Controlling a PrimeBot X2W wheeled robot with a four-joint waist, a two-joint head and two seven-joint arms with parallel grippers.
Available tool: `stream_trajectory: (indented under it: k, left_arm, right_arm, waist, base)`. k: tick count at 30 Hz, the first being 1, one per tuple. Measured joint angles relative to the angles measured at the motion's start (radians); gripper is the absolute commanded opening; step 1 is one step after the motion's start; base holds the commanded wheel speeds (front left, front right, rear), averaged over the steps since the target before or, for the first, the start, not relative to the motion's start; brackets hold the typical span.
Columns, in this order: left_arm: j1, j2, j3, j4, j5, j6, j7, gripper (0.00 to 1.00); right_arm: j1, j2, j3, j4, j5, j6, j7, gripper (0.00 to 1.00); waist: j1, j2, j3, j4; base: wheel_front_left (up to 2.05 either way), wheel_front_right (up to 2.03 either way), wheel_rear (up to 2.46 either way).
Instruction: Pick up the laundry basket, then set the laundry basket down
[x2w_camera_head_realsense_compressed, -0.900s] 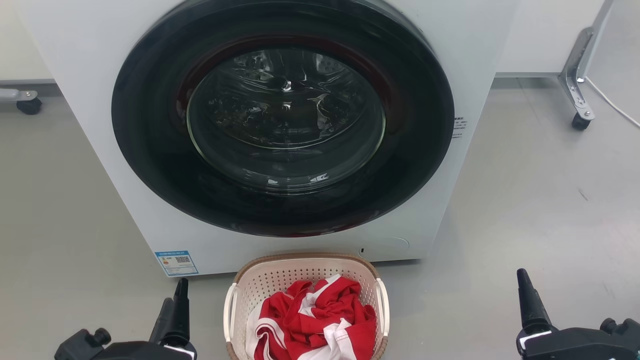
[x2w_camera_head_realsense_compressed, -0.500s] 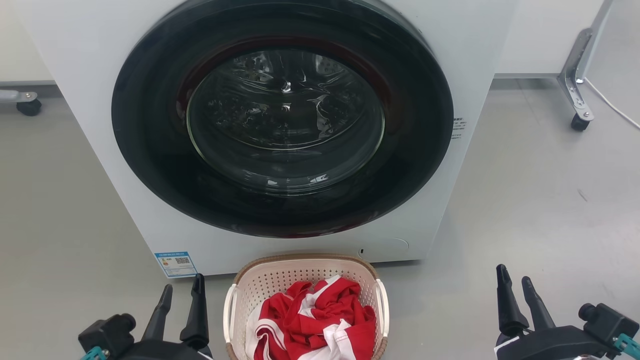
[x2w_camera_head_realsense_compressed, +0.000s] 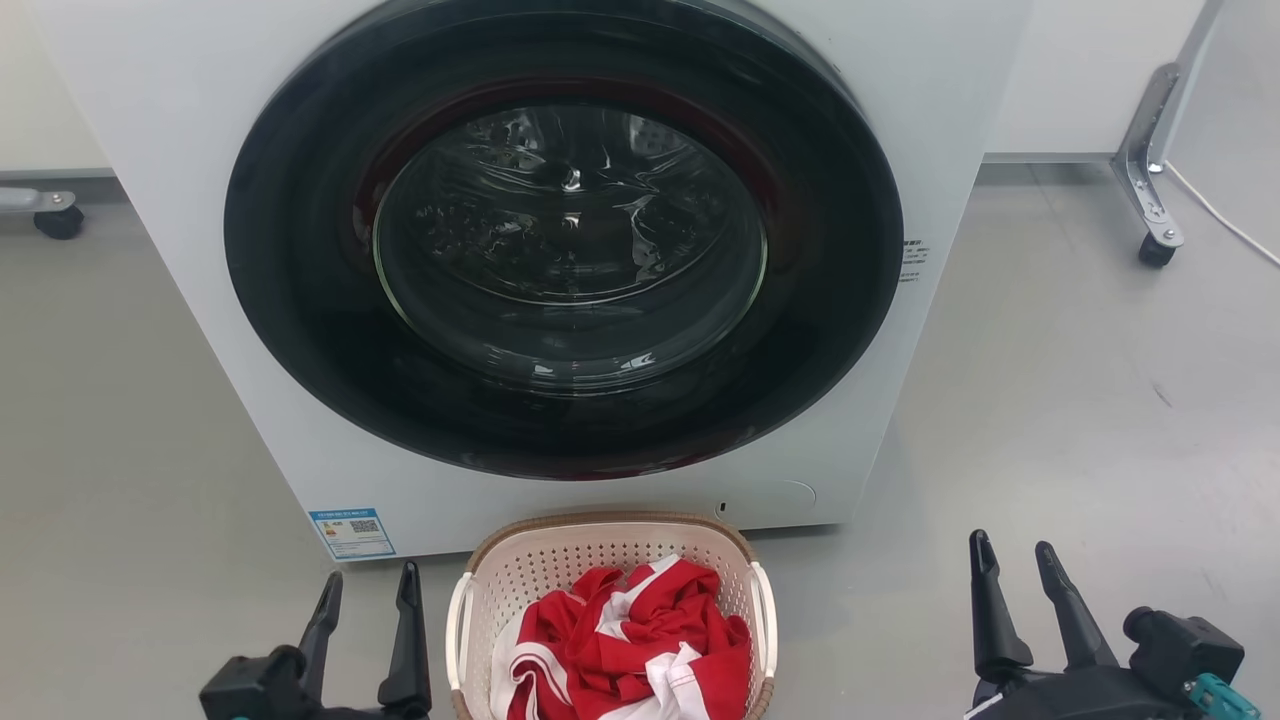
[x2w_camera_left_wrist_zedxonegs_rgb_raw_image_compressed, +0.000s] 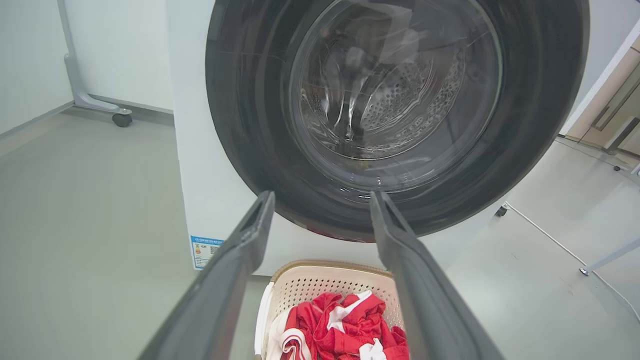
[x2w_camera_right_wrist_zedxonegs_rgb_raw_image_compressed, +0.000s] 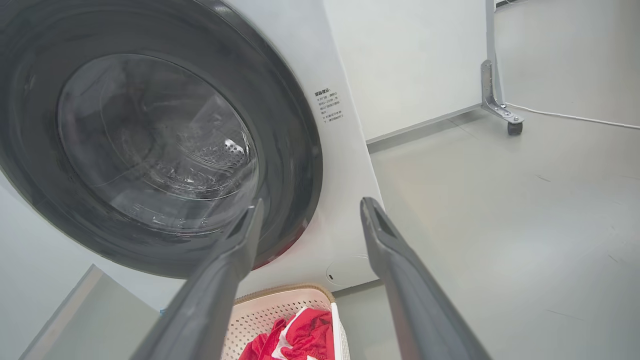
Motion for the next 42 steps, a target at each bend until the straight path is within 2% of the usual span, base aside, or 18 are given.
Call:
stream_trajectory:
  k: [26, 42]
  left_arm:
    - [0.042, -0.009, -0.031, -0.071, 0.406, 0.069, -0.097, 1.0]
    - [0.042, -0.015, -0.03, -0.073, 0.415, 0.069, -0.097, 1.0]
  right_arm:
    - [0.037, -0.019, 0.075, -0.092, -0.4, -0.06, -0.097, 1.0]
    - [0.038, -0.018, 0.069, -0.095, -0.41, -0.064, -0.1, 1.0]
  waist:
    - [0.0, 0.0, -0.001, -0.004]
    - [0.0, 0.0, 0.003, -0.003]
  base:
    - [0.0, 0.0, 0.0]
    - [0.0, 0.0, 0.0]
